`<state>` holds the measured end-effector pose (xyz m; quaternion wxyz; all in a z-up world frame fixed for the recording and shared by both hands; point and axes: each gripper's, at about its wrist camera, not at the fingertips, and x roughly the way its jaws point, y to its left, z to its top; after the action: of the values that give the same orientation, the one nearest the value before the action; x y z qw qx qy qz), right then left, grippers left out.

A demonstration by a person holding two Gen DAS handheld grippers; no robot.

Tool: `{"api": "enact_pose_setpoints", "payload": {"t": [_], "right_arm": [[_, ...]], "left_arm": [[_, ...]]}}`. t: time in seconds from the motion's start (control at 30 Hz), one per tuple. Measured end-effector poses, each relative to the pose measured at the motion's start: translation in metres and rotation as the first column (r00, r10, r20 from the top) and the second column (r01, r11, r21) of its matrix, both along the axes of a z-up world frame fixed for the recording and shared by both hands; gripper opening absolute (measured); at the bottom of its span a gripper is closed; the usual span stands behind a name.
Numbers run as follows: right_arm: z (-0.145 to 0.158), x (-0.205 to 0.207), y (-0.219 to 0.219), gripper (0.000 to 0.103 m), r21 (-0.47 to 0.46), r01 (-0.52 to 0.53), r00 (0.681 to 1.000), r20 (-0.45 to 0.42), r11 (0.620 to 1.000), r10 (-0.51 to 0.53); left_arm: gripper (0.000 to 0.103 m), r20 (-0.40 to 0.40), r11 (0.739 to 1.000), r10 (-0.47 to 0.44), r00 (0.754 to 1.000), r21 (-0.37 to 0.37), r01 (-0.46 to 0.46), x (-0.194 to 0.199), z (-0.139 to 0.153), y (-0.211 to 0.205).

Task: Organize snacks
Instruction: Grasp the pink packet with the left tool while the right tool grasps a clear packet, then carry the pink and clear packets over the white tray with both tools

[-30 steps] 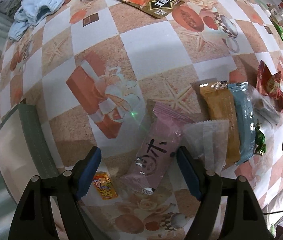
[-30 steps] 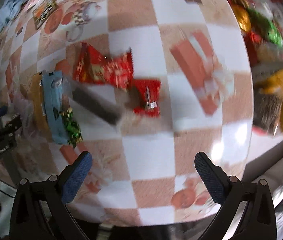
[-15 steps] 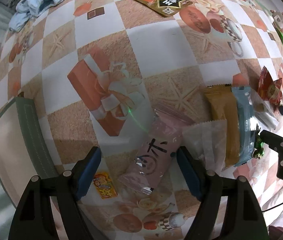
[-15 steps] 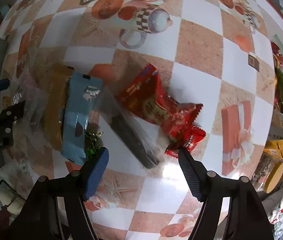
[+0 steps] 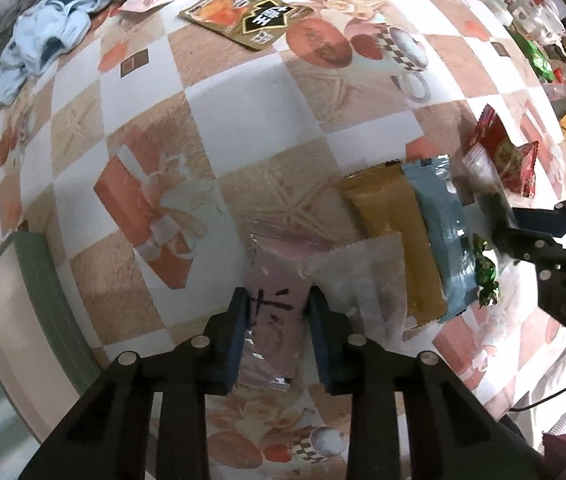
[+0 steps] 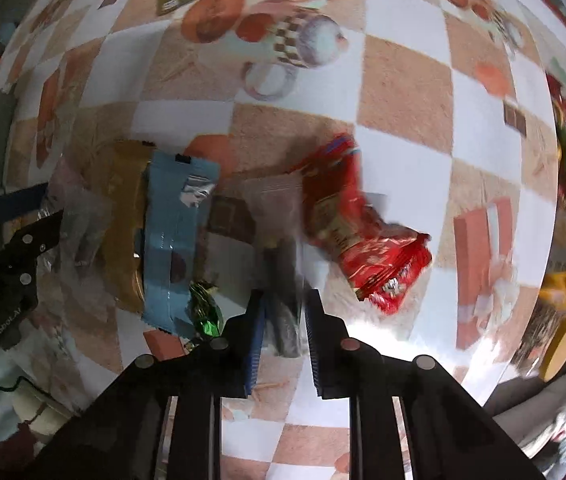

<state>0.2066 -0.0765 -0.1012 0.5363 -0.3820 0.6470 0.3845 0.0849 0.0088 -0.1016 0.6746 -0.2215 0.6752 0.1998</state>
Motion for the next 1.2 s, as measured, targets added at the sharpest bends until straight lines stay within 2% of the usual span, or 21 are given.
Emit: {"api": "enact_pose_setpoints", "payload": {"t": [0.07, 0.17, 0.37, 0.53, 0.73, 0.87, 1.0, 1.03, 1.17, 1.2], "right_arm": [[0.002, 0.005, -0.008, 0.02, -0.003, 0.035, 0.999, -0.022, 0.999, -0.035], [0.004, 0.013, -0.027, 0.02, -0.012, 0.1, 0.992, -0.073, 0.995, -0.101], [0.009, 0.014, -0.064, 0.02, -0.051, 0.2, 0.971, -0.121, 0.978, -0.205], [0.015, 0.016, -0.075, 0.02, -0.067, 0.237, 0.961, -0.131, 0.969, -0.244], [0.023, 0.018, -0.086, 0.02, -0.05, 0.262, 0.953, -0.146, 0.964, -0.267], [0.034, 0.01, -0.081, 0.02, -0.048, 0.263, 0.954, -0.139, 0.964, -0.267], [0.039, -0.009, -0.1, 0.02, -0.056, 0.279, 0.949, -0.136, 0.959, -0.284], [0.027, -0.002, -0.102, 0.021, -0.06, 0.281, 0.948, -0.14, 0.958, -0.287], [0.022, 0.005, -0.109, 0.021, -0.082, 0.311, 0.937, -0.139, 0.947, -0.32], [0.021, 0.005, -0.11, 0.026, -0.089, 0.313, 0.937, -0.135, 0.946, -0.323]], "left_arm": [[0.028, 0.005, 1.0, 0.011, 1.0, -0.004, -0.011, -0.002, 0.001, 0.0], [0.027, 0.009, 1.0, 0.027, 1.0, -0.017, -0.026, -0.01, 0.001, -0.002], [0.027, 0.007, 0.998, 0.049, 0.999, -0.039, -0.049, -0.03, 0.0, -0.012], [0.027, 0.016, 0.993, 0.091, 0.996, -0.071, -0.09, -0.042, 0.001, -0.021], [0.027, 0.028, 0.992, 0.104, 0.994, -0.068, -0.102, -0.049, 0.018, -0.036], [0.027, 0.024, 0.99, 0.122, 0.992, -0.073, -0.12, -0.06, 0.024, -0.039], [0.027, 0.03, 0.989, 0.133, 0.991, -0.076, -0.13, -0.065, 0.028, -0.041], [0.027, 0.03, 0.989, 0.131, 0.991, -0.077, -0.129, -0.065, 0.027, -0.039], [0.027, 0.026, 0.987, 0.14, 0.99, -0.081, -0.137, -0.069, 0.029, -0.051], [0.027, 0.025, 0.987, 0.143, 0.989, -0.083, -0.14, -0.072, 0.029, -0.053]]}}
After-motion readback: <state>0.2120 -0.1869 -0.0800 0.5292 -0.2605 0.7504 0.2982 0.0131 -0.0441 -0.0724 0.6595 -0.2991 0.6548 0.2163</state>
